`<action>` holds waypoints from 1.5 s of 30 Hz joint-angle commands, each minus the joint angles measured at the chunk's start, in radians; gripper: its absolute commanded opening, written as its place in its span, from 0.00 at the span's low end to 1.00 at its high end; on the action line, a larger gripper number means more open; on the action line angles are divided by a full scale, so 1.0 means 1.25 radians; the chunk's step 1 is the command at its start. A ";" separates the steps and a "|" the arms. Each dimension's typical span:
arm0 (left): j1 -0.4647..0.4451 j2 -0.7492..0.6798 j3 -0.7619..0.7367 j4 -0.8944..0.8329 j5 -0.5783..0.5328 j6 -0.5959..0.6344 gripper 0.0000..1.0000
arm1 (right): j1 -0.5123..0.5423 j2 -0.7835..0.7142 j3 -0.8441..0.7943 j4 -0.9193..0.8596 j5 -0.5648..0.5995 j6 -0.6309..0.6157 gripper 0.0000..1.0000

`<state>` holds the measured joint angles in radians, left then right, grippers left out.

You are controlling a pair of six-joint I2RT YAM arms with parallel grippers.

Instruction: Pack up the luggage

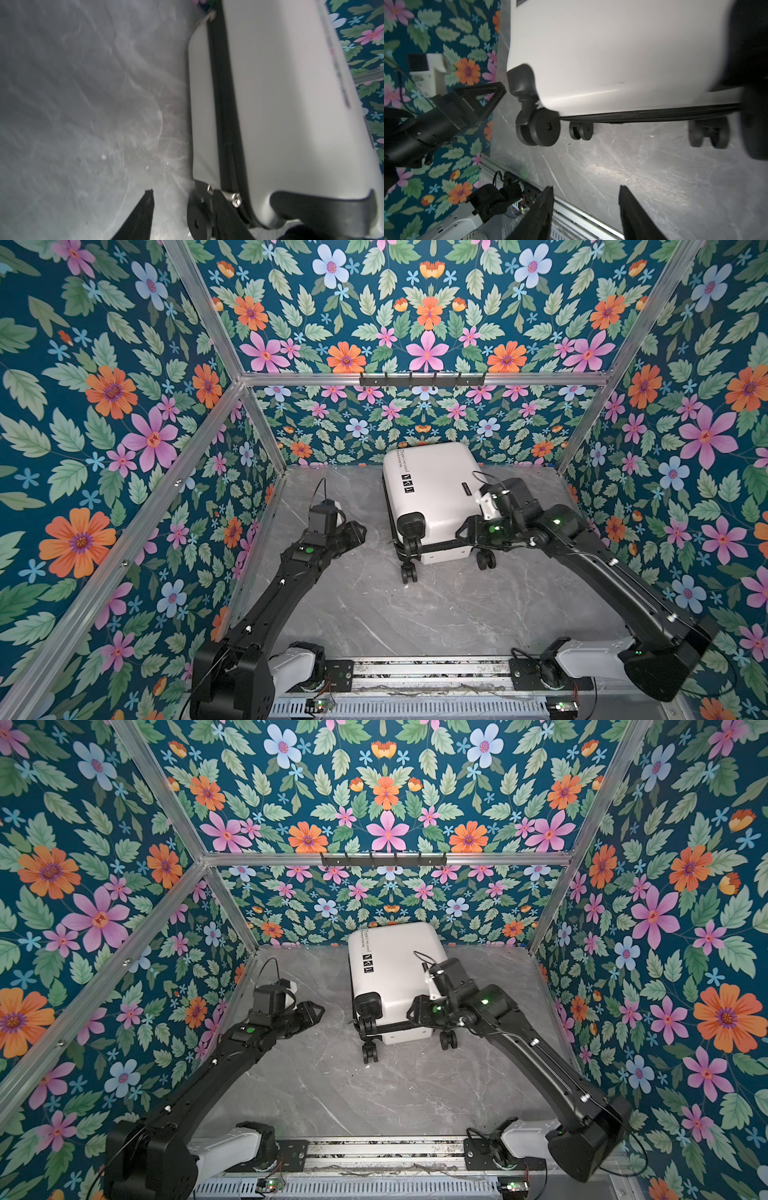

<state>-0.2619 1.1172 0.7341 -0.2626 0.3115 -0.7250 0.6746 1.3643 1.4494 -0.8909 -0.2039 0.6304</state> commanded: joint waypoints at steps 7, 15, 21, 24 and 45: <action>0.005 -0.005 -0.348 0.699 0.145 -0.731 0.52 | 0.162 0.179 0.154 0.022 0.059 0.052 0.53; -0.003 0.285 -0.349 1.246 0.151 -0.927 0.56 | 0.162 0.186 0.135 0.037 0.046 0.086 0.53; -0.060 0.479 -0.323 1.498 0.124 -1.047 0.46 | 0.159 0.191 0.155 0.013 0.071 0.084 0.53; -0.071 0.481 -0.336 1.465 0.132 -1.016 0.45 | 0.157 0.187 0.161 0.008 0.078 0.082 0.53; -0.061 0.523 -0.380 1.474 0.170 -0.836 0.52 | 0.138 0.181 0.135 0.017 0.048 0.107 0.53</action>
<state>-0.3393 1.7229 0.2584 1.3735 0.5266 -1.7317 0.8471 1.5906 1.6215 -0.8673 -0.1337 0.7559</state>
